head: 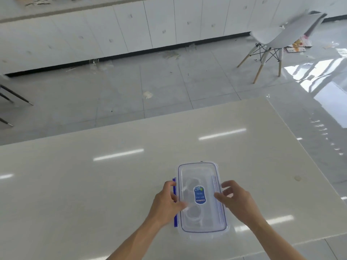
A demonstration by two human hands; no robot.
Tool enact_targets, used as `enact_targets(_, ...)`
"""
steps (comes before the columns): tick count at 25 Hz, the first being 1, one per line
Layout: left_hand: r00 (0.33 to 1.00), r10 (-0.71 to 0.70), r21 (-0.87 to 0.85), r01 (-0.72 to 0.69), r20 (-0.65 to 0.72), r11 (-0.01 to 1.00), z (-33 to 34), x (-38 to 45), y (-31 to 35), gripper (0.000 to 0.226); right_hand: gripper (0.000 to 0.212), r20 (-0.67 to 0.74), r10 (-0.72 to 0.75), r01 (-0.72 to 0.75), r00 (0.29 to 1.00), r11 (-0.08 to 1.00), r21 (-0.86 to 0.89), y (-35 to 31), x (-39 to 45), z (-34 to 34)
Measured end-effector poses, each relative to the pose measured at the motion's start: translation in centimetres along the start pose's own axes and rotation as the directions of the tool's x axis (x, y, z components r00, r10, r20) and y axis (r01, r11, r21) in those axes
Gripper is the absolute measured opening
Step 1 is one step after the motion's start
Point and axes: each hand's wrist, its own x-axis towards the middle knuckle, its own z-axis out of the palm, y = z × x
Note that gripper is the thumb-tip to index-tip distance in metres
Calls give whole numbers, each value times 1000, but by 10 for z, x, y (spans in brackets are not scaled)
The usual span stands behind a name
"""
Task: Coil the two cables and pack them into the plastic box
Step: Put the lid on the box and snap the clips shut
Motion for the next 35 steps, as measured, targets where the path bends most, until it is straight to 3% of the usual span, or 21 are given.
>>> enact_targets(7, 999, -14, 4, 14, -48, 1000, 2, -6, -16, 71, 33, -39, -64, 58, 997, 989, -137, -3, -3, 22)
enact_targets(23, 999, -33, -64, 34, 21, 997, 6, 2, -17, 65, 34, 34, 24, -21, 999, 994, -104, -2, -5, 18)
enact_targets(35, 998, -45, -1, 45, 37, 999, 5, -2, -20, 67, 44, 53, -25, 33, 998, 988, -151, 2, -15, 20)
